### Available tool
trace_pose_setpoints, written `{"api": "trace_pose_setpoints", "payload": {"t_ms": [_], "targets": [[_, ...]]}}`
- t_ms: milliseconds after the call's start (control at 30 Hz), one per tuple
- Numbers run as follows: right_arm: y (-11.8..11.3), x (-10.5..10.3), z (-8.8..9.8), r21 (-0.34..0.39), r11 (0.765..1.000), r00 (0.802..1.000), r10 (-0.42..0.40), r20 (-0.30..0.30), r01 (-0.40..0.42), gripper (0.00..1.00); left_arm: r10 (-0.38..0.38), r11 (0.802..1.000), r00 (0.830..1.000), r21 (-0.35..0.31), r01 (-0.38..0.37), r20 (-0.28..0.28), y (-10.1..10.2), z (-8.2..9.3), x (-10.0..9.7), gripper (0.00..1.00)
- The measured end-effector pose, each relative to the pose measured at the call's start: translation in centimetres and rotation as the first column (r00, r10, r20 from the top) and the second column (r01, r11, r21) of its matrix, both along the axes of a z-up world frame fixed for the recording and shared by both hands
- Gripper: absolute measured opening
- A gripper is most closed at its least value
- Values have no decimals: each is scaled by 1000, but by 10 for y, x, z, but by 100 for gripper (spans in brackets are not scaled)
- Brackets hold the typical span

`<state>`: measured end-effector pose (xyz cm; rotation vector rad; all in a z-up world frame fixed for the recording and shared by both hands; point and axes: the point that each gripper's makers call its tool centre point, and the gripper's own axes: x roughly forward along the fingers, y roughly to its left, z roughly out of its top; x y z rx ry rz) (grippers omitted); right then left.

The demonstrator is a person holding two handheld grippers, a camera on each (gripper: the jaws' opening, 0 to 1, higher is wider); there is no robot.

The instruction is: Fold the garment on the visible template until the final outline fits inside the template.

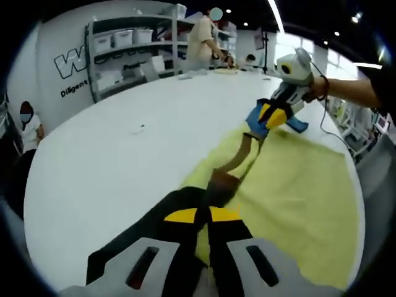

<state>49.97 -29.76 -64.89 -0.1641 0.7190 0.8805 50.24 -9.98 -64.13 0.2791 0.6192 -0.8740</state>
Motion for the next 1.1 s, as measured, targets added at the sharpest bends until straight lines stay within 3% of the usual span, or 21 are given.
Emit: {"api": "trace_pose_setpoints", "payload": {"t_ms": [133, 300, 500, 700, 833, 1100], "targets": [[5, 1, -5, -2, 1000, 1000, 5, -20, -5, 14, -18, 999, 1000, -30, 17, -15, -8, -1, -3, 10], [7, 2, -13, -9, 1000, 999, 0, -43, 0, 14, -10, 1000, 999, -9, 10, -37, -9, -11, -2, 15], [3, 1, -19, -20, 1000, 997, -11, -79, 10, 11, 11, 1000, 998, -12, -12, -62, -7, -17, -1, 11], [2, -5, -22, -22, 1000, 994, -7, -105, 5, 0, 9, 1000, 998, -7, -10, -62, -9, -20, -1, 4], [1, -5, -20, -38, 999, 997, 4, -73, -7, 0, 11, 999, 996, -33, -14, -86, -13, -18, -4, 0], [1, -2, -6, -57, 997, 999, 44, -2, -44, 0, 33, 998, 998, -58, -36, -48, -12, -1, 5, 0]]}}
